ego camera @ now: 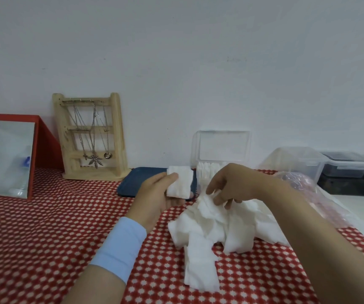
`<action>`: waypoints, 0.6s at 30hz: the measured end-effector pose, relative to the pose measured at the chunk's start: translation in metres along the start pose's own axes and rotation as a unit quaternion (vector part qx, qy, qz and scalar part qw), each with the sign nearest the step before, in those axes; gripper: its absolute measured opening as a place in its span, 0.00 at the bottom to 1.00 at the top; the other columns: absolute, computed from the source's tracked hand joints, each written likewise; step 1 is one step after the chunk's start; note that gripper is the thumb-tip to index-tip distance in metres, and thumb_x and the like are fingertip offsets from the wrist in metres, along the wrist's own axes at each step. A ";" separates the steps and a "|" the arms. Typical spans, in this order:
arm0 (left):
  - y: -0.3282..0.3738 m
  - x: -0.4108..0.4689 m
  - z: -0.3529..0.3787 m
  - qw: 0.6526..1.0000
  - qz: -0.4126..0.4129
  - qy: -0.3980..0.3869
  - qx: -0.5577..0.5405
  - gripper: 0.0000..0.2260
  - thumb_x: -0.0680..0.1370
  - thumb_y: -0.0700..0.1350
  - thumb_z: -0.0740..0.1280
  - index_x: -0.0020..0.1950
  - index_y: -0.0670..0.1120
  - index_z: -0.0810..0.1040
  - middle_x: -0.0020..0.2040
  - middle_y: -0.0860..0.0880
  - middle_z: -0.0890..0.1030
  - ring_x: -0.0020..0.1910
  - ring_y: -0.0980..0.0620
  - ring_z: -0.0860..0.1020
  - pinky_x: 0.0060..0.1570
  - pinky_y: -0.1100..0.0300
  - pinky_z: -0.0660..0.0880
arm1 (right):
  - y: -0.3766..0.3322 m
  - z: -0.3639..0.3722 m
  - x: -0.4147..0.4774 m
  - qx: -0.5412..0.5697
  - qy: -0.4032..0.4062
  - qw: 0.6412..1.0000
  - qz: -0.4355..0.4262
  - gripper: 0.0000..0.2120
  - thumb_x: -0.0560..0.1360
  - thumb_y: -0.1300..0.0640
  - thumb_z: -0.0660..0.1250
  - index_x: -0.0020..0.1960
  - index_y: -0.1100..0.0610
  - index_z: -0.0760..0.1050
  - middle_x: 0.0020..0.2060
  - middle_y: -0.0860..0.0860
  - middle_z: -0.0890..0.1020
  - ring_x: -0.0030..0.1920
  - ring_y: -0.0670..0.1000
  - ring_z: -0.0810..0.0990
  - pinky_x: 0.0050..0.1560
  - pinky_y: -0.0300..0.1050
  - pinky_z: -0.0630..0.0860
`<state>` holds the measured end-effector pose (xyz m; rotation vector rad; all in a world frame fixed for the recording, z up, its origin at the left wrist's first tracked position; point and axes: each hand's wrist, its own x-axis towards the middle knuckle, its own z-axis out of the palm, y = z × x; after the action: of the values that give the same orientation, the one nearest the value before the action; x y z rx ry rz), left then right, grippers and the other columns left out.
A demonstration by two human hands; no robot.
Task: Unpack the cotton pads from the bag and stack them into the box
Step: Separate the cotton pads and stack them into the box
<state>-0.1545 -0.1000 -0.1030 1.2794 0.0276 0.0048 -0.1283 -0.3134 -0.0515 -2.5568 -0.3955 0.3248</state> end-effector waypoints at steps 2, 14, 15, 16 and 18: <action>0.000 -0.003 0.004 0.996 -0.054 -0.077 -0.007 0.10 0.83 0.41 0.64 0.59 0.37 0.80 0.50 0.37 0.86 0.47 0.39 0.86 0.40 0.54 0.84 | -0.002 0.000 0.001 0.012 0.017 1.000 0.003 0.14 0.71 0.63 0.78 0.55 0.52 0.82 0.40 0.47 0.84 0.34 0.47 0.86 0.31 0.36 0.75; -0.010 0.000 0.005 0.990 -0.065 -0.062 0.108 0.07 0.82 0.42 0.68 0.55 0.41 0.84 0.52 0.42 0.87 0.52 0.44 0.86 0.47 0.52 0.84 | 0.003 -0.035 -0.019 0.062 0.140 0.988 0.029 0.03 0.71 0.57 0.78 0.44 0.53 0.86 0.39 0.54 0.87 0.33 0.49 0.83 0.35 0.39 0.79; -0.009 0.000 0.005 0.992 -0.049 -0.049 0.106 0.08 0.81 0.43 0.69 0.54 0.41 0.85 0.51 0.43 0.87 0.51 0.45 0.86 0.46 0.54 0.83 | 0.000 -0.038 -0.025 0.105 0.139 0.985 0.007 0.02 0.72 0.59 0.77 0.44 0.55 0.86 0.38 0.52 0.87 0.34 0.48 0.84 0.35 0.36 0.78; -0.007 -0.001 0.005 0.994 -0.035 -0.035 0.098 0.07 0.81 0.43 0.69 0.54 0.41 0.85 0.51 0.43 0.88 0.51 0.46 0.86 0.45 0.55 0.83 | -0.004 -0.040 -0.031 0.145 0.130 0.981 -0.019 0.02 0.73 0.60 0.76 0.46 0.57 0.85 0.38 0.51 0.86 0.33 0.47 0.84 0.34 0.35 0.78; -0.005 -0.002 0.006 0.996 -0.022 -0.014 0.081 0.07 0.80 0.43 0.70 0.53 0.42 0.86 0.50 0.44 0.88 0.51 0.46 0.86 0.45 0.56 0.83 | -0.013 -0.042 -0.041 0.181 0.111 0.974 -0.076 0.02 0.75 0.63 0.73 0.48 0.58 0.84 0.39 0.52 0.86 0.32 0.46 0.82 0.37 0.38 0.79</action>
<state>-0.1568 -0.1070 -0.1064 1.4400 0.0326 -0.0542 -0.1564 -0.3357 -0.0034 -2.1612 -0.4040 0.0443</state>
